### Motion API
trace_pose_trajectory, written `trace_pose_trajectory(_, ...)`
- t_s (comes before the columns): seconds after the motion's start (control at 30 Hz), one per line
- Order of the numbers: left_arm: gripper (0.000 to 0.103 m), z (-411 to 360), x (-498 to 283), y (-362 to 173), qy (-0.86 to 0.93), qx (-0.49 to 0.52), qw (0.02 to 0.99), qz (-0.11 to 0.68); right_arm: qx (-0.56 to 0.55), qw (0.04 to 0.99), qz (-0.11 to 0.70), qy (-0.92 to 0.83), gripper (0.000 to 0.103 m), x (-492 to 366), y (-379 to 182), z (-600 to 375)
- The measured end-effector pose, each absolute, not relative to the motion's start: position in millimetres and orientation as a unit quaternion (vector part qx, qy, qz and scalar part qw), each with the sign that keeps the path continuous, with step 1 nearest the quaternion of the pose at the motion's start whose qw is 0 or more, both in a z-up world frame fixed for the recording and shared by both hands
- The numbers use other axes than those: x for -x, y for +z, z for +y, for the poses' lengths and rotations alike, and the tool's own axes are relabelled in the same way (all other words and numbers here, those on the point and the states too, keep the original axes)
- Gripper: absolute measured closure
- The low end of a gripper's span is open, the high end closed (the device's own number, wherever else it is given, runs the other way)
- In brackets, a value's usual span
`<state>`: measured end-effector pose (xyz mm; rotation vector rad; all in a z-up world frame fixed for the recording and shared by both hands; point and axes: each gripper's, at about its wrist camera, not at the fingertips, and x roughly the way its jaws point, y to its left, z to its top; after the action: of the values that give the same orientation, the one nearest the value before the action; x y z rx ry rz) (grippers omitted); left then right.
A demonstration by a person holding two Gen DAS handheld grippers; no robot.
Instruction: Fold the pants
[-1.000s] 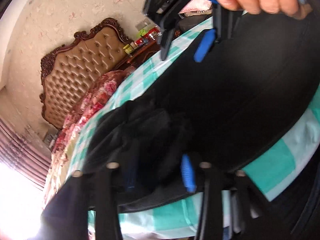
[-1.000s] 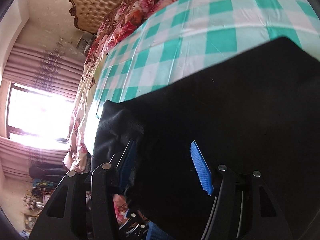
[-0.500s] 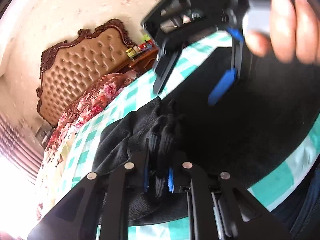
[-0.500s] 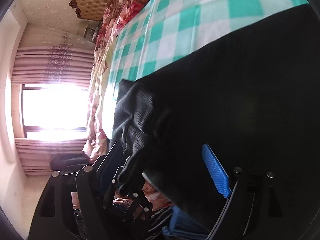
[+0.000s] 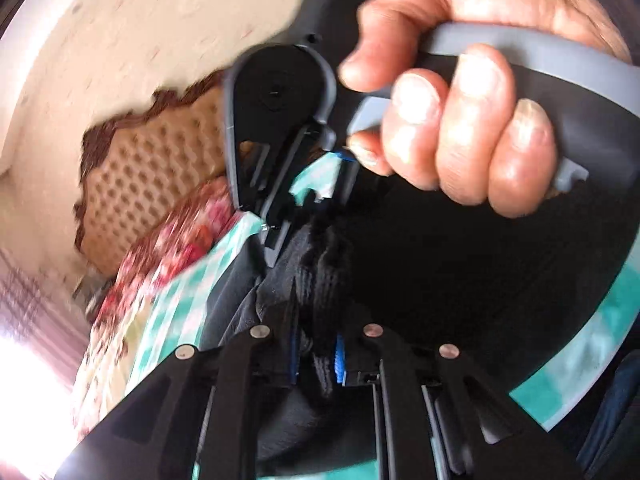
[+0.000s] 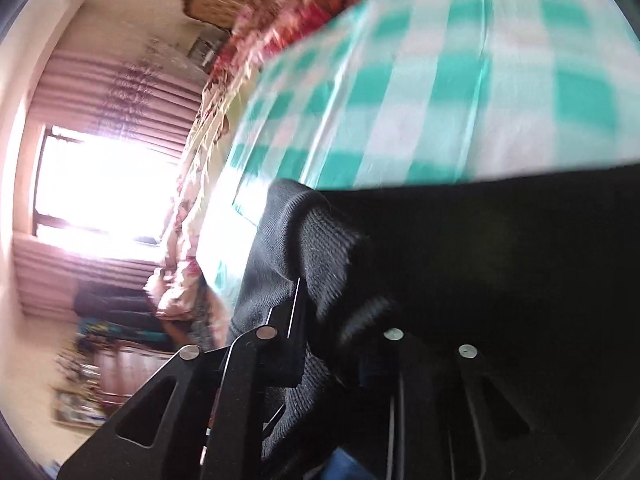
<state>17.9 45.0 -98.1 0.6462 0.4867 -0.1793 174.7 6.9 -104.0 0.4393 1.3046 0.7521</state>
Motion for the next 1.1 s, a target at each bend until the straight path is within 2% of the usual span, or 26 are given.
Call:
trace_pose_trajectory(0.1,0.090,7,-15,-107,-0.135,-0.319,0.911,0.225,-0.177,0.736,0.579,0.304,0.080,-165,-103,-32)
trace_pose_trajectory(0.23,0.090,-25,-14,-134,-0.176,-0.329,0.896,0.241,-0.157,0.749,0.589,0.261,0.081,-153,-133,-66)
trace_pose_trajectory(0.57,0.090,-34,-19,-138,-0.175,-0.325,0.898,0.240,-0.118,0.772,0.564,0.267,0.083,-146,-128,-74)
trace_pose_trajectory(0.63,0.084,-34,-27,-148,-0.185,-0.317,0.895,0.253,-0.110,0.773,0.569,0.257,0.083,-147,-143,-75)
trace_pose_trajectory(0.73,0.066,-33,-28,-147,-0.202,-0.297,0.896,0.259,-0.106,0.776,0.562,0.264,0.083,-147,-142,-73)
trace_pose_trajectory(0.8,0.047,-28,-27,-141,-0.207,-0.286,0.900,0.256,-0.093,0.779,0.561,0.263,0.083,-147,-141,-70)
trace_pose_trajectory(0.83,0.046,-23,-24,-134,-0.209,-0.279,0.904,0.247,-0.091,0.780,0.560,0.262,0.082,-146,-140,-70)
trace_pose_trajectory(0.93,0.046,8,-21,-114,-0.213,-0.224,0.916,0.254,-0.081,0.785,0.559,0.255,0.082,-144,-138,-68)
trace_pose_trajectory(1.1,0.076,113,-21,-64,-0.147,-0.039,0.949,0.275,-0.073,0.790,0.558,0.244,0.081,-138,-134,-73)
